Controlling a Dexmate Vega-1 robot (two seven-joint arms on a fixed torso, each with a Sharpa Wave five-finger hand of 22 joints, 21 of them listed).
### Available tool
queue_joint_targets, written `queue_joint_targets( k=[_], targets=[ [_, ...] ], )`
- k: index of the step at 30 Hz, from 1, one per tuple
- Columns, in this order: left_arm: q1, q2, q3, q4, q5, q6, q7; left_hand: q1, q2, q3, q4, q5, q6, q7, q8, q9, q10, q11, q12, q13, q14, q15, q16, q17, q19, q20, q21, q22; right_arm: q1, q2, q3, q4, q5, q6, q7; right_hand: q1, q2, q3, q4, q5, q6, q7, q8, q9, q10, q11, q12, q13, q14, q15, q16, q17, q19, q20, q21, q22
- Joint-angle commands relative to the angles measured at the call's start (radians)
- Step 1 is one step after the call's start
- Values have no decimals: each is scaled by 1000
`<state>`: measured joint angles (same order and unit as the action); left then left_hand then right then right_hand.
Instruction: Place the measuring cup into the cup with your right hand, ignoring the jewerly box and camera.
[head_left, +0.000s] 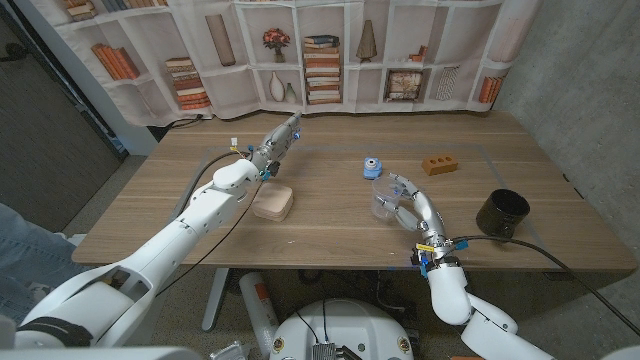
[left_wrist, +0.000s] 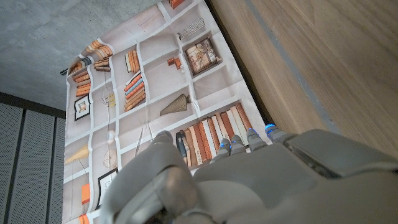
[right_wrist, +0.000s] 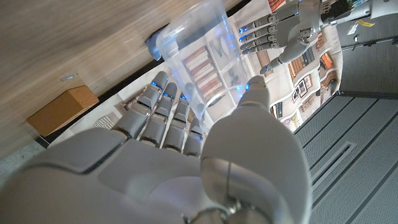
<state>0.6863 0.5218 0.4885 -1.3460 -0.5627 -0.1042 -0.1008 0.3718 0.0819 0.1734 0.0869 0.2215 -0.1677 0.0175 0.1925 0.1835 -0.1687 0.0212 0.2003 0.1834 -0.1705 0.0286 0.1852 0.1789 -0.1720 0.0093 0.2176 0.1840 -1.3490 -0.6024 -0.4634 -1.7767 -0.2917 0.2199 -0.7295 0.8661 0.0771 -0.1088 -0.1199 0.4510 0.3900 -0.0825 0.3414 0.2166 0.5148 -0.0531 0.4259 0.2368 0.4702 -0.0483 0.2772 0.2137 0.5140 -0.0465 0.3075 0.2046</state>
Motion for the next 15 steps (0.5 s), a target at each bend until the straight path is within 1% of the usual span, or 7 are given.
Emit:
queue_joint_targets(
  k=[1, 7, 12, 13, 15],
  targets=[
    [-15, -4, 5, 5, 7, -5, -6, 4, 13, -4, -1, 0, -3, -5, 4, 5, -31, 5, 2, 5, -84, 4, 0, 4, -125, 5, -2, 1, -21, -12, 22, -43, -5, -33, 0, 2, 12, 1, 6, -4, 14, -4, 4, 7, 11, 3, -2, 0, 10, -51, -3, 0, 10, -18, 10, 1],
    [-13, -8, 1, 12, 3, -12, -4, 4, 13, -4, -1, 0, -2, -4, 4, 5, -30, 5, 3, 5, -84, 4, 0, 4, -126, 5, -3, 1, -16, -19, 29, -56, -3, -43, 14, 3, 15, 1, 7, -6, 14, -3, 4, 9, 12, 3, -3, -1, 12, -52, -4, 0, 12, -19, 11, 1],
    [-9, -8, -1, 16, 1, -14, -1, 4, 14, -4, -1, 0, -3, -4, 4, 5, -31, 6, 3, 5, -84, 4, 0, 4, -126, 5, -3, 1, -3, -17, 26, -50, -9, -36, 16, 4, 18, 2, 8, -7, 15, -3, 4, 10, 11, 4, -4, -2, 20, -54, -3, 0, 13, -20, 11, 1],
    [-8, -8, -2, 16, 1, -14, 0, 4, 14, -4, -1, 0, -3, -4, 4, 5, -31, 6, 3, 5, -84, 4, 0, 4, -126, 5, -3, 1, -1, -16, 27, -52, -8, -38, 19, 4, 18, 1, 8, -9, 12, -3, 3, 11, 15, 4, -3, -2, 25, -58, -2, -1, 15, -25, 11, 2],
    [-6, -7, -3, 15, -1, -14, 0, 4, 14, -4, -1, 0, -3, -4, 4, 5, -30, 5, 3, 5, -84, 4, 0, 4, -126, 5, -3, 1, 3, -17, 26, -52, -8, -36, 21, 4, 18, 1, 8, -10, 13, -3, 4, 12, 18, 2, -2, -2, 23, -61, -4, -2, 14, -28, 11, 2]
  ],
)
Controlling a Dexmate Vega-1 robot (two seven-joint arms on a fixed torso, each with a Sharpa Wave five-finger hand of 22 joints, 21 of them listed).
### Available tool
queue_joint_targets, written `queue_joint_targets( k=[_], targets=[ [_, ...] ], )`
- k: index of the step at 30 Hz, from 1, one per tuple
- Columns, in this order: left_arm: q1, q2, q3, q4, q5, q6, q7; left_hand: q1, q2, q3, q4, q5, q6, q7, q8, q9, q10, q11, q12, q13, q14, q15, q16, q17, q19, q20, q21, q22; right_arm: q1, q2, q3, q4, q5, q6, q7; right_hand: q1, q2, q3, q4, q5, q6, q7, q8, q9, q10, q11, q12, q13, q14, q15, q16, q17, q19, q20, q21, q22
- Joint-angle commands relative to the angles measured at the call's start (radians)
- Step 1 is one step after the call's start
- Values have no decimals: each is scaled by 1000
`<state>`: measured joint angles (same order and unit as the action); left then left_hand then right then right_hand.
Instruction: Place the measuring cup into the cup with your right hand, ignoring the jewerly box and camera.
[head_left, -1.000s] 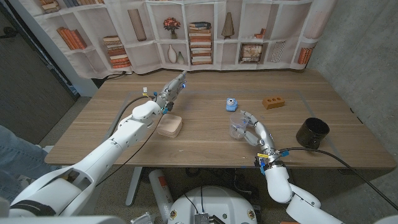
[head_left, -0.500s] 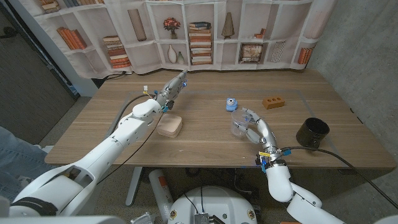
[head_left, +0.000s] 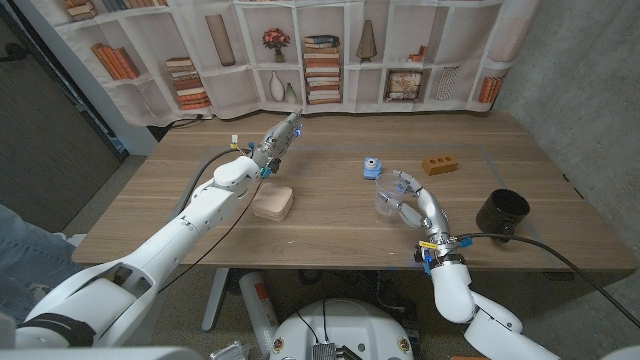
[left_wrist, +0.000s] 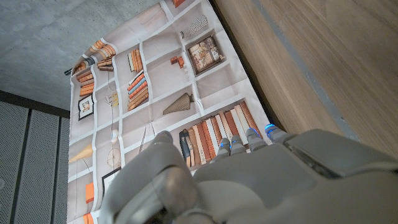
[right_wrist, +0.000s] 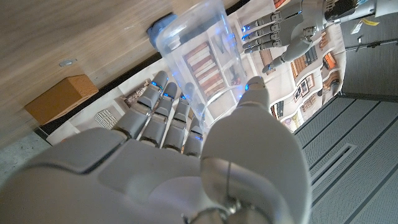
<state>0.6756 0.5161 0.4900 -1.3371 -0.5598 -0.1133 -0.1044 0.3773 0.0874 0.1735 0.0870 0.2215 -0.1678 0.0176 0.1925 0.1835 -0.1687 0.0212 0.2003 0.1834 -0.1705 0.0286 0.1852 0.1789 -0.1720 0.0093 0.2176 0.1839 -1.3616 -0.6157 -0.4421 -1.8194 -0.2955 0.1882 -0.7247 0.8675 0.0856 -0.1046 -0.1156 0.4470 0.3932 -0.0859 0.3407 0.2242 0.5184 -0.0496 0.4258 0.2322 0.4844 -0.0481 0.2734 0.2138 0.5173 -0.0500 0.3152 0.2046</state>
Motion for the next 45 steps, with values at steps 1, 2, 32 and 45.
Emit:
queue_joint_targets(
  k=[1, 2, 32, 45],
  targets=[
    [5, -1, -5, 7, -5, -5, 2, -1, 8, -4, -1, 0, -3, -3, 4, 5, -30, 5, 3, 5, -84, 4, 0, 4, -126, 5, -3, 2, 18, -2, 5, -8, 0, -1, 18, 3, 10, -4, 4, -6, 11, -1, 5, 5, 14, -2, -2, 3, 8, -62, 0, -2, 11, -25, 3, 1],
    [6, 0, -6, 6, -6, -5, 2, -1, 8, -4, -1, 0, -3, -3, 4, 5, -30, 4, 3, 5, -85, 4, 0, 4, -126, 5, -3, 2, 19, -3, 5, -8, -1, -1, 20, 3, 10, -4, 4, -6, 11, -1, 5, 5, 14, -2, -2, 3, 8, -62, -1, -2, 11, -25, 3, 2],
    [-4, 9, -4, 6, -1, -1, -8, 0, 10, -6, -2, -1, -5, -1, 3, 5, -31, 6, 3, 5, -85, 5, 0, 4, -126, 6, -4, 2, 24, -55, 69, -51, 89, 49, 131, 16, 23, 2, 1, -16, 19, 7, 7, 13, 15, 2, -6, 1, 4, -64, -14, -6, 12, -44, 2, 1],
    [-3, 14, -1, -15, 2, 17, -1, 0, 11, -7, -2, -1, -7, -2, 2, 5, -31, 5, 3, 5, -86, 5, 0, 4, -127, 4, -5, 2, 23, -71, 99, -29, 139, 121, 186, 24, 30, 6, 0, -21, 22, 7, 8, 16, 13, 3, -9, 1, 3, -74, -19, -6, 14, -55, 1, 0]
  ],
)
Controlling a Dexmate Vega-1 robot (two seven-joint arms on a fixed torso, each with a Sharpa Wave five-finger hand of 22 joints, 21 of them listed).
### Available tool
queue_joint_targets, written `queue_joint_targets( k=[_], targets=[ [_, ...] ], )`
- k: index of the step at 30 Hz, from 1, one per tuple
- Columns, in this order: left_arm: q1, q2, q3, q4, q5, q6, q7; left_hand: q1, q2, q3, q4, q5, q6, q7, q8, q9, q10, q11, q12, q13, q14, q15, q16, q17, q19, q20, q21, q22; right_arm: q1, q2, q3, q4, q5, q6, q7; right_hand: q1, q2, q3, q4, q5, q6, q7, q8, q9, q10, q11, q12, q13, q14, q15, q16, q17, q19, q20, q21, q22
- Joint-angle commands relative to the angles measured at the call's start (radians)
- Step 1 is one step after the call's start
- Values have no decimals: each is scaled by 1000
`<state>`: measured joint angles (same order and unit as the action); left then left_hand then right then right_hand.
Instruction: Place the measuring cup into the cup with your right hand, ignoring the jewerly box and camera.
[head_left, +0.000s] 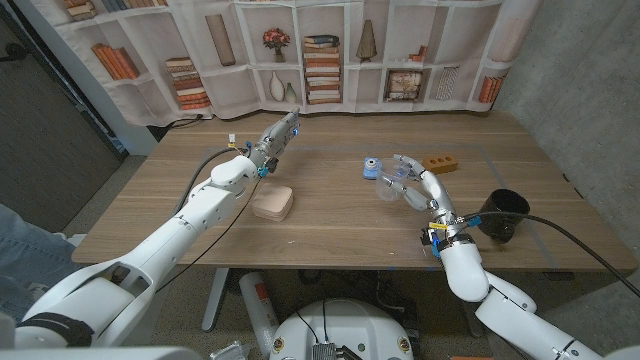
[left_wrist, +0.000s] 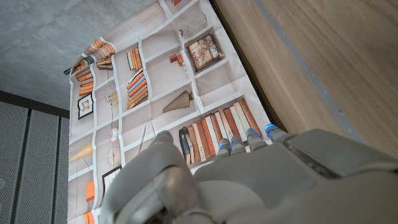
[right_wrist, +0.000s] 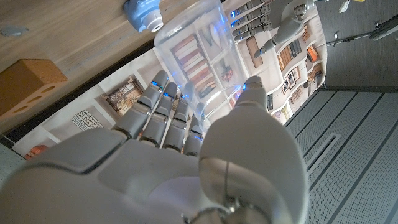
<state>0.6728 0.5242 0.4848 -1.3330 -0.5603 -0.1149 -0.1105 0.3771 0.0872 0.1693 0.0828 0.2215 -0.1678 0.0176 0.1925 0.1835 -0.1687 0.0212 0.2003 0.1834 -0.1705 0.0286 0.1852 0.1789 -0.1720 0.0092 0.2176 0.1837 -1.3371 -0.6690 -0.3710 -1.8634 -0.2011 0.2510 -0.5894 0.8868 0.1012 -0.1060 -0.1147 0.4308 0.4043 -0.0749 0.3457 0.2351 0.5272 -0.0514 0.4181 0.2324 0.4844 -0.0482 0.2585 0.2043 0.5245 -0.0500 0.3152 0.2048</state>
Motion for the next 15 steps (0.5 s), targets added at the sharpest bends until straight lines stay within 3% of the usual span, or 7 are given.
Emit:
queue_joint_targets(
  k=[1, 15],
  targets=[
    [1, 7, 4, -22, 3, 20, 7, 1, 11, -3, 2, -1, -7, -2, 2, 5, -32, 6, 3, 5, -86, 5, 0, 4, -127, 5, -5, 2, -3, -18, 31, 15, 48, 63, 54, 5, 15, 8, -2, -5, 11, -3, 3, 6, 4, 6, -1, 1, 3, -73, -4, 3, 7, -55, 1, 0],
    [18, 19, -3, -59, 5, 31, 32, 1, 12, -3, 2, -2, -8, -3, 2, 5, -32, 6, 3, 5, -87, 5, 0, 4, -127, 5, -5, 2, -8, -38, 75, -6, 87, 82, 115, 16, 23, 13, -4, -10, 15, -5, 4, 9, 16, 8, 1, 0, 9, -77, -7, 3, 12, -61, 2, -1]
  ],
)
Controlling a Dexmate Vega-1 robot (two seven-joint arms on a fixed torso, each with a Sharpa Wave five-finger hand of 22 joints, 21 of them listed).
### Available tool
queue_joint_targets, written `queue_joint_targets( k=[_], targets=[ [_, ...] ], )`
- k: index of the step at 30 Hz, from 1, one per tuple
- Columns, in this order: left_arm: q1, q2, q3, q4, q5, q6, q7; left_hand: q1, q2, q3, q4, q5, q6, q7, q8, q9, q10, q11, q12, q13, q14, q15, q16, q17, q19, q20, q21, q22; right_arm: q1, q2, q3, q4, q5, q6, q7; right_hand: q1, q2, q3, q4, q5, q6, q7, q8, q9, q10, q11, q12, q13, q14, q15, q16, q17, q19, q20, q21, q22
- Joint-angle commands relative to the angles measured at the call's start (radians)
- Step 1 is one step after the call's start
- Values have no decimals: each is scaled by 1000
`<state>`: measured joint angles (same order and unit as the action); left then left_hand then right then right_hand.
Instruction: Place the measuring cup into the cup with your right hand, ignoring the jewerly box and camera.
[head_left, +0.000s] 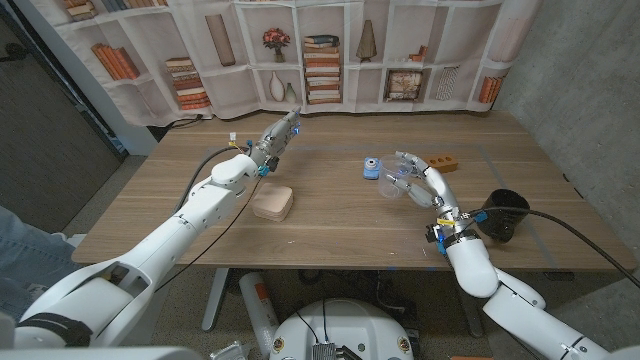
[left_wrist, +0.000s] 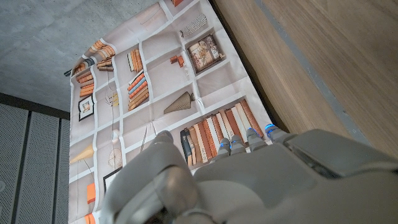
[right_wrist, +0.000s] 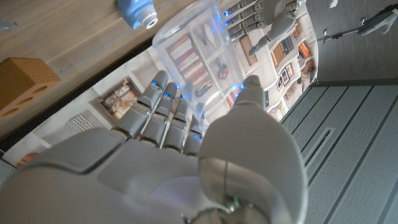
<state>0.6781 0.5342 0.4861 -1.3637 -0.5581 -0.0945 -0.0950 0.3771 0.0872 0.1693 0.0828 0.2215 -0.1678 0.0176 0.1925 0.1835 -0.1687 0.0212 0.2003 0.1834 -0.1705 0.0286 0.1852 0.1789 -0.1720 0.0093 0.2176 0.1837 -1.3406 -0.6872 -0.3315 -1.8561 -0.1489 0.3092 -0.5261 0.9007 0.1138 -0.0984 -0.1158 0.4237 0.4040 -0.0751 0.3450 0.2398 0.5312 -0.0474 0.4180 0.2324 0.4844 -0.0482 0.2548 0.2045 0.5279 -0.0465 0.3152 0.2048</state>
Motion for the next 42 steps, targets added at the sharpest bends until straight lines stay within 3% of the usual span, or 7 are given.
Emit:
queue_joint_targets(
  k=[1, 16, 42],
  targets=[
    [15, 9, -5, -31, 3, 10, 18, 1, 12, -3, 2, -2, -8, -3, 2, 5, -33, 6, 3, 5, -87, 5, 0, 4, -127, 5, -5, 2, -5, -21, 39, -14, 33, 23, 54, 3, 11, 6, -3, -4, 17, -4, 5, 5, 11, 2, 0, 0, 10, -75, -3, 2, 9, -65, 2, -2],
    [29, 22, -4, -60, 7, 22, 27, 1, 12, -5, 1, -2, -9, 3, 2, 5, -33, 6, 3, 5, -87, 5, 0, 4, -127, 4, -6, 2, -45, -38, 101, -52, 36, 26, 70, 14, 16, 11, -7, -10, 24, -4, 7, 7, 12, 0, -1, 0, 16, -80, -5, 2, 14, -70, 2, -3],
    [56, 45, -12, -113, 10, 41, 52, 2, 13, -6, 1, -3, -9, 3, 2, 5, -34, 6, 3, 5, -88, 5, 0, 4, -128, 5, -6, 2, -75, -24, 196, -66, 110, 51, 120, 26, 24, 18, -8, -22, 36, -6, 9, 10, 24, 3, -2, -3, 43, -85, 0, 5, 22, -75, 3, -4]
  ],
)
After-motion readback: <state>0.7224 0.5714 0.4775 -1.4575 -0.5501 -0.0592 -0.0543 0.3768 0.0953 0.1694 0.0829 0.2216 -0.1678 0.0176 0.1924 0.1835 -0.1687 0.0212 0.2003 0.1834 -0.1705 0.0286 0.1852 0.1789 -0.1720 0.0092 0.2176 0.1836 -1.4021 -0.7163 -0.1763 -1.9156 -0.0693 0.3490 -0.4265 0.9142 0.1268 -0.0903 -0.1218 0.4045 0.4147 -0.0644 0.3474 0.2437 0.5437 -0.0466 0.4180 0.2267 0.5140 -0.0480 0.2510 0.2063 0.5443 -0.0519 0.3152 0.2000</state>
